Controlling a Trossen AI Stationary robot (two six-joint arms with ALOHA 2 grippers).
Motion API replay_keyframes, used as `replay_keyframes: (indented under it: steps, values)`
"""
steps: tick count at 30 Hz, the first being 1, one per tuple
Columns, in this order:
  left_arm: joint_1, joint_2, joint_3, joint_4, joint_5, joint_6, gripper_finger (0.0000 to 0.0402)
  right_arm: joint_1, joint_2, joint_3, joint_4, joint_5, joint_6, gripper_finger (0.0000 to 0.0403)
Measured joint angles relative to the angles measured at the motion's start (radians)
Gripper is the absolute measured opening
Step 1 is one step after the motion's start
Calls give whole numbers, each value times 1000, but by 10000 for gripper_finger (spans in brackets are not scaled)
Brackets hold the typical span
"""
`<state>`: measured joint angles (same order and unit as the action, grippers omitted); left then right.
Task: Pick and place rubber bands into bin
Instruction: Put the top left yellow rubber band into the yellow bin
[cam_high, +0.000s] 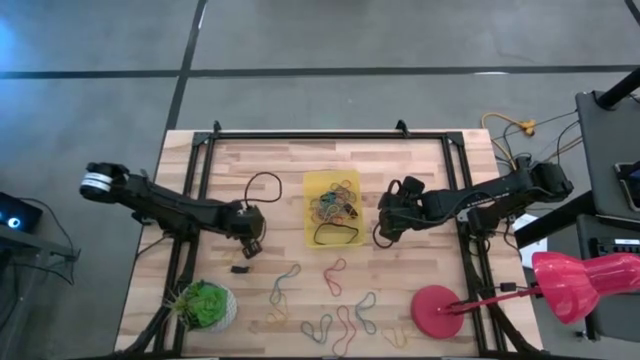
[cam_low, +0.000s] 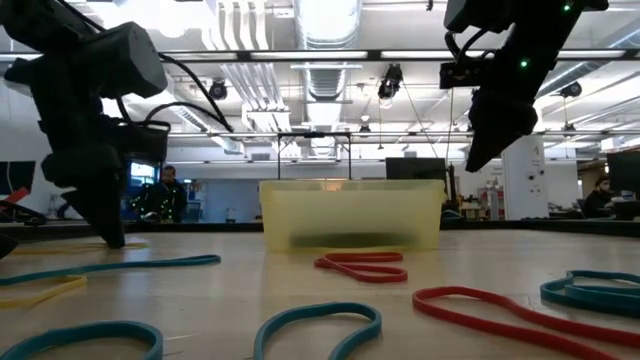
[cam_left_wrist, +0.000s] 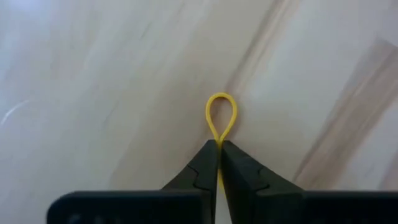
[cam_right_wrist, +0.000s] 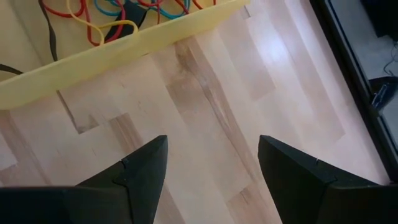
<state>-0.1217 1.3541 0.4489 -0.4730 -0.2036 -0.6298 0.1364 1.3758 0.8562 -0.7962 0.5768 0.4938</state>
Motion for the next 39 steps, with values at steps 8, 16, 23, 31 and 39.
replay_keyframes:
  steps: [8,16,23,31,39]
  values:
    - [34,-12,172,-106,-127,164,0,0,0,0,-1,2,0,237]
    - [214,-16,469,-61,-265,590,0,0,0,0,-5,2,2,237]
    - [300,9,731,50,-137,772,0,1,0,0,-8,2,4,237]
    - [276,215,959,102,90,765,0,1,0,0,-9,2,4,237]
    - [266,438,982,29,182,636,3,1,0,0,-10,2,4,237]
